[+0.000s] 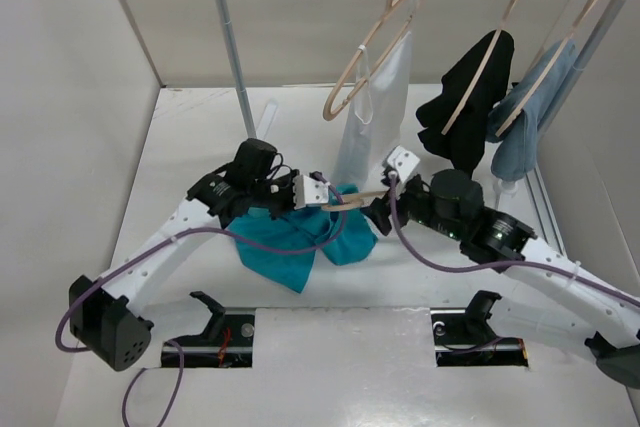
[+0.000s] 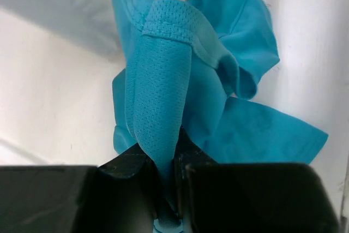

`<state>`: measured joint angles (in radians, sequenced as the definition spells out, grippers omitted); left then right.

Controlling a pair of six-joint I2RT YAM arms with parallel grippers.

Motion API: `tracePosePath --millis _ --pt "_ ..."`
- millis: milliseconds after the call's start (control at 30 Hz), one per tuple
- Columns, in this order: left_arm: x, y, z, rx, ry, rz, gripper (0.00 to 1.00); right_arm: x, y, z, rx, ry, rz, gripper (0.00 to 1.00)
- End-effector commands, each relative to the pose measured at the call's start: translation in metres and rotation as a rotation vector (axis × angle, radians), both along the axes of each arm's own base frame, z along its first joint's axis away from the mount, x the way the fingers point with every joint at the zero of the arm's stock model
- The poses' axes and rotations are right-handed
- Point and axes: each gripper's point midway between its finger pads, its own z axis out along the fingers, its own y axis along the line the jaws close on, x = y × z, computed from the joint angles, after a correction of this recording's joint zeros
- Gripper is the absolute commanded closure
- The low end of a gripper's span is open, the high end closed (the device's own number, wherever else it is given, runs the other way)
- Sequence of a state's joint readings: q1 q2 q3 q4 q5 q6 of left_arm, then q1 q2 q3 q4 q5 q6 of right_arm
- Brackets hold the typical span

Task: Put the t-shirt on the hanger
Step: Place tshirt on hanger

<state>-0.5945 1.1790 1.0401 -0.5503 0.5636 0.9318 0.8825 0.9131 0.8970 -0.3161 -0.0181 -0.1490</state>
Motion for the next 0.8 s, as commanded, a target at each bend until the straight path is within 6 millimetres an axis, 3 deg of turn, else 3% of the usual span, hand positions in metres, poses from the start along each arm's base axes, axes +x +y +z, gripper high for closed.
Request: tracePosePath --millis 0,67,133,233,267,300,367,400,433,467,500,533,600,633,767 --pt "0.014 0.010 0.023 -0.100 -0.031 0.212 1.00 0.013 -0.031 0.064 0.164 -0.042 -0.238 0.18" --pt "0.016 0.015 0.017 -0.090 -0.002 0.278 1.00 0.015 -0.045 0.079 0.229 -0.004 -0.339 0.18" --pt "0.020 0.021 0.015 -0.095 0.032 0.362 1.00 0.017 -0.067 0.077 0.229 0.031 -0.464 0.18" --pt "0.014 0.021 0.016 -0.122 0.063 0.375 1.00 0.016 -0.072 0.070 0.272 0.114 -0.541 0.24" --pt "0.012 0.019 0.021 -0.145 0.063 0.373 1.00 0.016 -0.065 0.044 0.238 0.165 -0.538 0.41" --pt "0.010 0.020 0.015 -0.141 0.067 0.373 1.00 0.015 -0.054 0.029 0.244 0.220 -0.529 0.51" --pt "0.009 0.018 0.017 -0.162 0.067 0.370 1.00 0.011 -0.024 0.012 0.274 0.291 -0.425 0.69" --pt "0.009 0.018 0.017 -0.162 0.067 0.370 1.00 0.009 -0.016 -0.010 0.252 0.330 -0.403 0.72" --pt "0.008 0.019 0.013 -0.154 0.075 0.370 1.00 0.009 -0.002 -0.026 0.228 0.365 -0.378 0.72" --pt "0.008 0.019 0.013 -0.154 0.075 0.370 1.00 0.013 0.008 -0.027 0.245 0.364 -0.358 0.69" --pt "0.010 0.018 0.014 -0.160 0.068 0.370 1.00 0.012 0.015 -0.034 0.230 0.372 -0.348 0.54" --pt "0.010 0.018 0.015 -0.161 0.068 0.370 1.00 0.016 0.024 -0.044 0.197 0.389 -0.361 0.45" --pt "0.012 0.017 0.013 -0.161 0.068 0.370 1.00 0.024 0.039 -0.041 0.211 0.377 -0.356 0.33" --pt "0.014 0.015 0.012 -0.163 0.078 0.377 1.00 0.028 0.047 -0.037 0.224 0.374 -0.345 0.31" --pt "0.012 0.006 0.017 -0.207 0.112 0.362 1.00 0.040 0.070 -0.075 0.202 0.472 -0.400 0.30"
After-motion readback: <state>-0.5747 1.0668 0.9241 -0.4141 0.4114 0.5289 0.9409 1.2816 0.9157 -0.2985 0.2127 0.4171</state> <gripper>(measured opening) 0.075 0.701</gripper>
